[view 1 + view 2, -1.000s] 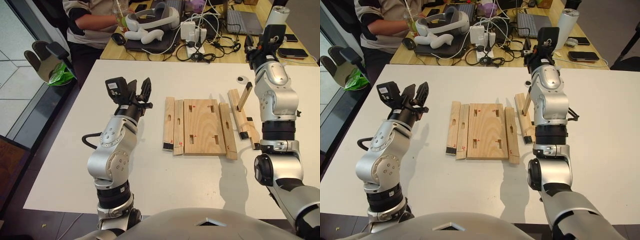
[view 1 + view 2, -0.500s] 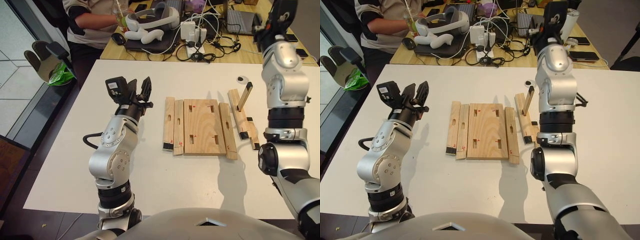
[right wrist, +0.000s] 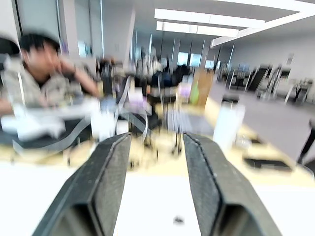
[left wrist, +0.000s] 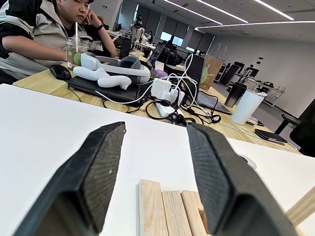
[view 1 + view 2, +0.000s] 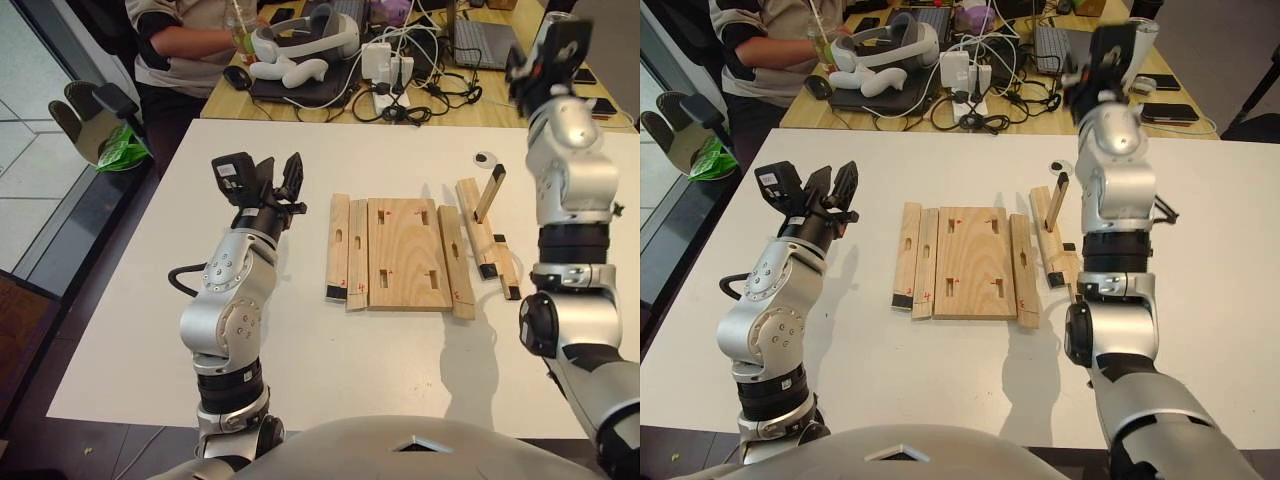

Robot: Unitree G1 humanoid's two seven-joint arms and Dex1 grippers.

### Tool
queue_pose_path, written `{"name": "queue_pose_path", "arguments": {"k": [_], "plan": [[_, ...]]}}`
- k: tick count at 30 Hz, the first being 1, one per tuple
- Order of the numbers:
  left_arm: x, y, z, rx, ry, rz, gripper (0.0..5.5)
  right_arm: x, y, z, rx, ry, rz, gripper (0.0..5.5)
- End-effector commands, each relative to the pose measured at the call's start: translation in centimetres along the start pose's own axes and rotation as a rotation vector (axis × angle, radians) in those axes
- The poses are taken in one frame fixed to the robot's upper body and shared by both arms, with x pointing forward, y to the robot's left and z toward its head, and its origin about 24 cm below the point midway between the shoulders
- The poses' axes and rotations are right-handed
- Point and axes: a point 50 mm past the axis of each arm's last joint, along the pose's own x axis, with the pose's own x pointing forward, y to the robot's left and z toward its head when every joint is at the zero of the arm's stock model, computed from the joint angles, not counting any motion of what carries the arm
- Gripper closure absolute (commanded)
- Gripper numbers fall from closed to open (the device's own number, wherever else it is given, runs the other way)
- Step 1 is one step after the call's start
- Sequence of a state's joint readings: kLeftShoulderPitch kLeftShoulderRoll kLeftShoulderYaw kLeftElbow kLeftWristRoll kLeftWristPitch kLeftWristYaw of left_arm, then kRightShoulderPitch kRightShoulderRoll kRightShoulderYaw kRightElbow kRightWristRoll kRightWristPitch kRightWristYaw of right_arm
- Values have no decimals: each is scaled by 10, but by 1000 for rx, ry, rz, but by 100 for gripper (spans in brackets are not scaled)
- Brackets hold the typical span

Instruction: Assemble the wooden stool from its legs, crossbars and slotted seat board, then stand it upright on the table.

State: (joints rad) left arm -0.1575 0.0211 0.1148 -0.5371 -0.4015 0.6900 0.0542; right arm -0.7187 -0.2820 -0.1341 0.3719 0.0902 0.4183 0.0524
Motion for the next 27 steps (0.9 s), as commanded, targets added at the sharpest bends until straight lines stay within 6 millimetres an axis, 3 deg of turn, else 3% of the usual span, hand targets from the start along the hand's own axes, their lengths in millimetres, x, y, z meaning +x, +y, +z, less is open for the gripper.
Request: {"name": "queue_pose_path", "arguments": {"k": [1, 4, 8, 10, 16, 19, 21, 23, 24, 27], "plan": [[0, -2, 0, 4, 1, -1, 319, -11, -11, -58, -37, 188, -13, 356], [0, -2, -1, 0, 0, -1, 319, -13, -14, -66, -28, 199, -23, 356], [1, -3, 1, 0, -4, -5, 319, -9, -13, -52, -6, 132, -22, 356], [2, -3, 1, 1, -6, -6, 319, -5, -9, -30, 28, 38, -9, 356], [1, -3, 1, -1, -9, -2, 319, -5, -1, 72, 122, -312, 33, 356], [0, -4, -1, -5, -5, 0, 319, -7, 0, 95, 137, -372, 49, 356], [-2, -4, -3, -7, 0, 1, 319, -7, 1, 93, 142, -362, 53, 356], [-2, -4, -4, -9, 4, 1, 319, -5, 2, 72, 157, -298, 47, 356], [-2, -4, -4, -10, 5, 1, 319, -4, 2, 58, 166, -251, 42, 356], [-2, -5, -3, -10, 5, -2, 319, -4, 0, -11, 149, -23, 20, 356]]}}
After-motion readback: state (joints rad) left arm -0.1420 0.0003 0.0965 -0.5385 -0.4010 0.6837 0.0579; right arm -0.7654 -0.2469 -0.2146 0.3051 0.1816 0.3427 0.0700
